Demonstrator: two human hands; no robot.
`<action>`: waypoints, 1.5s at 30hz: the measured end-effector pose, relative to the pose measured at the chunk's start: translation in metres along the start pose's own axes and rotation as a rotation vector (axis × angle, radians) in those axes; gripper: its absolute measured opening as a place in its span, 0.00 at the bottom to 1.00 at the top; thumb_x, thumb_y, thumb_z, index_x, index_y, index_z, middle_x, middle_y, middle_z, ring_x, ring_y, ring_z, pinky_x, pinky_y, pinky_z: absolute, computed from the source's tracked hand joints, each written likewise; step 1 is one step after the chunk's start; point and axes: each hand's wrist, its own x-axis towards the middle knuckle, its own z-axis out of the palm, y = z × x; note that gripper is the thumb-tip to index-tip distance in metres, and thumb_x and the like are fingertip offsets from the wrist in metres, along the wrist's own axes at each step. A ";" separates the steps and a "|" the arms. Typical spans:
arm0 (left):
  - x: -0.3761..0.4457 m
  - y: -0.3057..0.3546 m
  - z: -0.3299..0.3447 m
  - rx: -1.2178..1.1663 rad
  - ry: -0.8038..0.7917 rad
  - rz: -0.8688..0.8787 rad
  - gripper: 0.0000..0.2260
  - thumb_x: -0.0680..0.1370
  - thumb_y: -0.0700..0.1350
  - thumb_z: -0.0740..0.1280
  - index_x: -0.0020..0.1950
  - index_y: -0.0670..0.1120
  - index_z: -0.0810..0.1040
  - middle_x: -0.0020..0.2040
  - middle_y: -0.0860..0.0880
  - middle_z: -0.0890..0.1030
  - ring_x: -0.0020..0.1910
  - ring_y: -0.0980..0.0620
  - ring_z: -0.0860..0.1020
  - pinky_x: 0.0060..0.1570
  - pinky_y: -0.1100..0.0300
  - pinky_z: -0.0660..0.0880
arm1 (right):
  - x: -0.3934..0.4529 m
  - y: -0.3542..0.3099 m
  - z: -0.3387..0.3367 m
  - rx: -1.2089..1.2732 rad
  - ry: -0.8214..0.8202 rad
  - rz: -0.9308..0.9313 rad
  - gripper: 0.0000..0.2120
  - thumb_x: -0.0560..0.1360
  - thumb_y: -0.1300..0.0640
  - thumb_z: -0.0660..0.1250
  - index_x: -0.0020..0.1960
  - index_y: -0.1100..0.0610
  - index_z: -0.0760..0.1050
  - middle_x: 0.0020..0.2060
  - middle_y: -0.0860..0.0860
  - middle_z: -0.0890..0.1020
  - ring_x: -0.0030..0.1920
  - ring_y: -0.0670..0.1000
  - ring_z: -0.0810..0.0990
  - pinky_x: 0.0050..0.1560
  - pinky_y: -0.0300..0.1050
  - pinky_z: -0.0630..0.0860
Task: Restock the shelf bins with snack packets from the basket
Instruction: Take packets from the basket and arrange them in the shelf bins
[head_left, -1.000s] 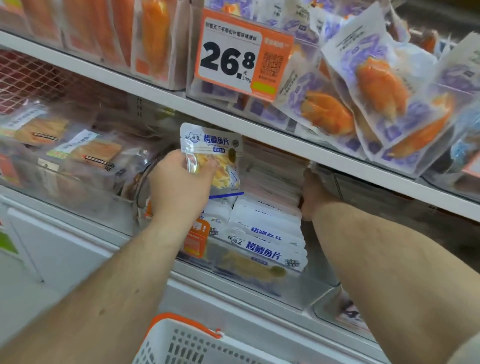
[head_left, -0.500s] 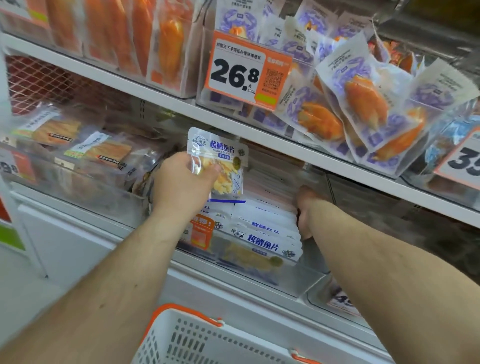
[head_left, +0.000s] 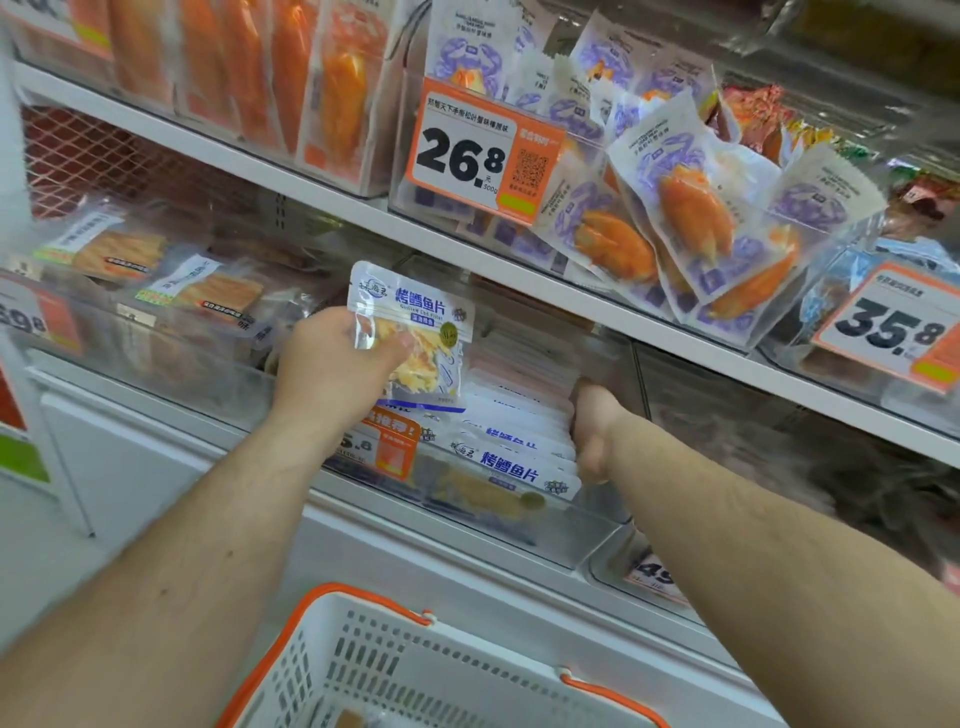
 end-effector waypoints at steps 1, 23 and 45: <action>-0.001 0.001 0.000 -0.007 -0.011 0.005 0.13 0.76 0.47 0.73 0.35 0.54 0.72 0.38 0.61 0.75 0.37 0.64 0.73 0.34 0.65 0.68 | -0.007 0.001 0.000 -0.008 -0.023 0.004 0.29 0.82 0.37 0.50 0.63 0.58 0.77 0.44 0.59 0.86 0.44 0.59 0.86 0.38 0.53 0.82; -0.007 0.010 0.028 0.207 -0.473 0.282 0.15 0.71 0.49 0.77 0.53 0.58 0.76 0.49 0.60 0.79 0.46 0.62 0.78 0.46 0.66 0.74 | -0.108 -0.004 -0.031 -1.098 0.425 -1.270 0.08 0.74 0.54 0.72 0.44 0.53 0.72 0.32 0.47 0.75 0.41 0.59 0.75 0.39 0.50 0.72; 0.021 0.020 0.092 1.372 -0.973 0.718 0.23 0.72 0.63 0.71 0.59 0.49 0.77 0.56 0.48 0.80 0.53 0.45 0.79 0.54 0.53 0.77 | -0.082 0.035 -0.060 -0.988 0.316 -1.193 0.09 0.74 0.53 0.71 0.41 0.51 0.71 0.32 0.49 0.77 0.40 0.59 0.77 0.40 0.52 0.76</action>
